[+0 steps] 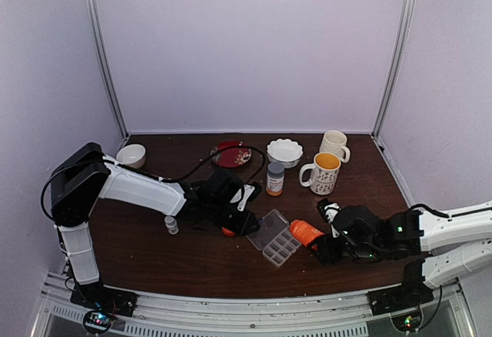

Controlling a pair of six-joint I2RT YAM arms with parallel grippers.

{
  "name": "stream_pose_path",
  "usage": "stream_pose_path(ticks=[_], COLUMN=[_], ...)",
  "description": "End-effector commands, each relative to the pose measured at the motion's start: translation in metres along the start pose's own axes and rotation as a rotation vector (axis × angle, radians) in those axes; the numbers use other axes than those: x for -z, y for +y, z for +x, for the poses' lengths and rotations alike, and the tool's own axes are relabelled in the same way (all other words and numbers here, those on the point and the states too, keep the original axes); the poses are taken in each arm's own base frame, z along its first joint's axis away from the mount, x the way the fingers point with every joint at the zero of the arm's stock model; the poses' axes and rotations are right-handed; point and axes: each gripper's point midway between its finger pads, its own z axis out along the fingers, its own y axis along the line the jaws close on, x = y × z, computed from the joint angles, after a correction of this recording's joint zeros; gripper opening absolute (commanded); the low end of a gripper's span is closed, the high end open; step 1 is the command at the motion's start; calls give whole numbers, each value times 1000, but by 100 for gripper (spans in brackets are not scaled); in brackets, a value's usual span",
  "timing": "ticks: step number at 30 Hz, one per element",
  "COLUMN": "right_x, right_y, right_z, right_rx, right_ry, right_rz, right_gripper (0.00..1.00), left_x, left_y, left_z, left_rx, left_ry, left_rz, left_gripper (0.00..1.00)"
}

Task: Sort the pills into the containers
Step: Pour the pill into the compartment of the pill container.

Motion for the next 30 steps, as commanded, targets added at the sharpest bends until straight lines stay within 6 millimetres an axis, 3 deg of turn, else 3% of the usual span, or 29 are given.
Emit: stream_pose_path(ticks=[1,3,7,10,13,16,20,24,27,30], right_x=[3,5,4,9,7,10,0,-1,-2,3], right_y=[2,8,-5,3,-4,1,-1,11,6,14], right_z=[-9,-12,-13,-18,-14,-17,-8,-11,-11,-17], right_rx=[19,18,16,8,-6,2,15,22,42,39], right_ry=[8,-16,15,-37,-1,-12,59,25,65,20], right_rz=[27,-5,69,16,44,24,50,6,72,34], right_gripper=[0,0,0,0,0,0,0,0,0,0], left_x=[8,8,8,8,8,8,7,8,7,7], left_y=[-4,-4,-4,-3,-4,-4,-4,-4,-4,-4], left_z=[-16,-15,-15,-15,-14,-15,-16,-16,-15,-14], left_rx=[-3,-3,-2,-2,-2,-4,-5,-4,-5,-5], left_ry=[-56,-54,-53,-53,-52,-53,-53,-52,-50,-50], left_rz=[13,12,13,12,13,14,15,16,15,12], left_gripper=[19,19,19,19,19,19,19,19,19,19])
